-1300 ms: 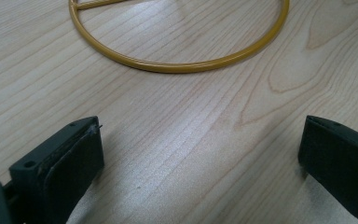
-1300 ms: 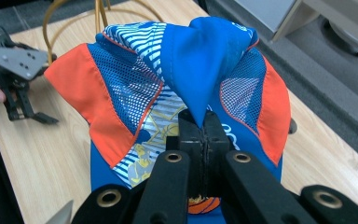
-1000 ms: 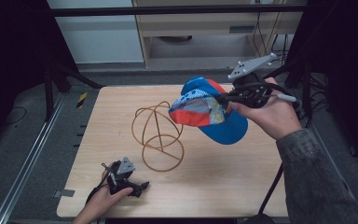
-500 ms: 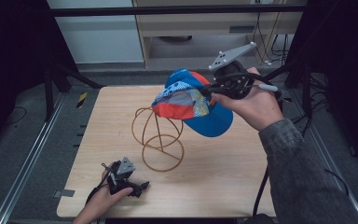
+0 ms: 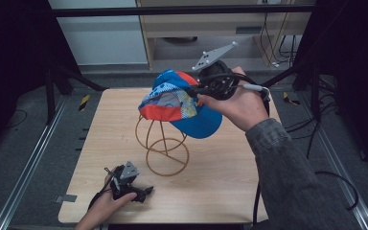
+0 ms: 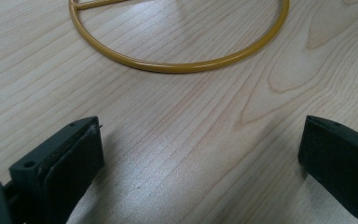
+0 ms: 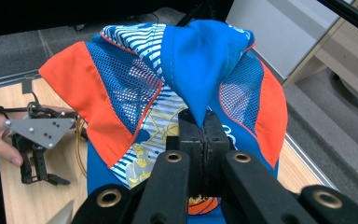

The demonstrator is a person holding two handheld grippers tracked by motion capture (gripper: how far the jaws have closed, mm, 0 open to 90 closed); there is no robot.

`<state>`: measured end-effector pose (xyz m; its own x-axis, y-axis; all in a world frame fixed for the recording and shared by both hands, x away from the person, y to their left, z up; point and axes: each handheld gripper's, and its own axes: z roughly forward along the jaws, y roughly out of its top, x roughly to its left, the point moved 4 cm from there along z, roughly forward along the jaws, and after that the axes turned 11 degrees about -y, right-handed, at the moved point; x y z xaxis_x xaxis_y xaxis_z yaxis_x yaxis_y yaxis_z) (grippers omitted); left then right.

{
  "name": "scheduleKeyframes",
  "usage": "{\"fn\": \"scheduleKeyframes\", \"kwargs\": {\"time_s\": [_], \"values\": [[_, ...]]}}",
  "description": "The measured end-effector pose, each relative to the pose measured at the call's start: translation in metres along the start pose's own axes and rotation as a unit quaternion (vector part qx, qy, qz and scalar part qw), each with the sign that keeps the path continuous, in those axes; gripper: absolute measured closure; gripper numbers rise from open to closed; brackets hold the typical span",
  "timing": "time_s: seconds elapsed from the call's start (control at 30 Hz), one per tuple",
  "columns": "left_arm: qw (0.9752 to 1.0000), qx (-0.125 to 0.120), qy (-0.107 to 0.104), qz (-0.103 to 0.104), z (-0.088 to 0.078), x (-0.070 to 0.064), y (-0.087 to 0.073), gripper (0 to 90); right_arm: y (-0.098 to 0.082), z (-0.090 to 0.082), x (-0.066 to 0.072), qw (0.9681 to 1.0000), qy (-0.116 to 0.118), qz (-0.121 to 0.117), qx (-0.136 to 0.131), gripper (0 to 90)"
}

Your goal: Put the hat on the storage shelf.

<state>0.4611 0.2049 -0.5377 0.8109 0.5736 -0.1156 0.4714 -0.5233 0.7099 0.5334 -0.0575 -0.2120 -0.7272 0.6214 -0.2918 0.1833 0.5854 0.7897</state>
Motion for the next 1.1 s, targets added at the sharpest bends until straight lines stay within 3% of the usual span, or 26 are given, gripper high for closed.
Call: {"fn": "scheduleKeyframes", "kwargs": {"time_s": [0.73,1.1], "values": [[1.0,0.0,0.001,-0.001,0.0,0.0,0.0,0.0,0.043,0.039,0.017,0.9997,0.016,-0.018,0.001,89.9],[1.0,0.0,0.0,0.0,0.0,0.0,0.0,0.0,0.048,0.051,0.023,0.9994,0.022,-0.024,0.012,89.9]]}}
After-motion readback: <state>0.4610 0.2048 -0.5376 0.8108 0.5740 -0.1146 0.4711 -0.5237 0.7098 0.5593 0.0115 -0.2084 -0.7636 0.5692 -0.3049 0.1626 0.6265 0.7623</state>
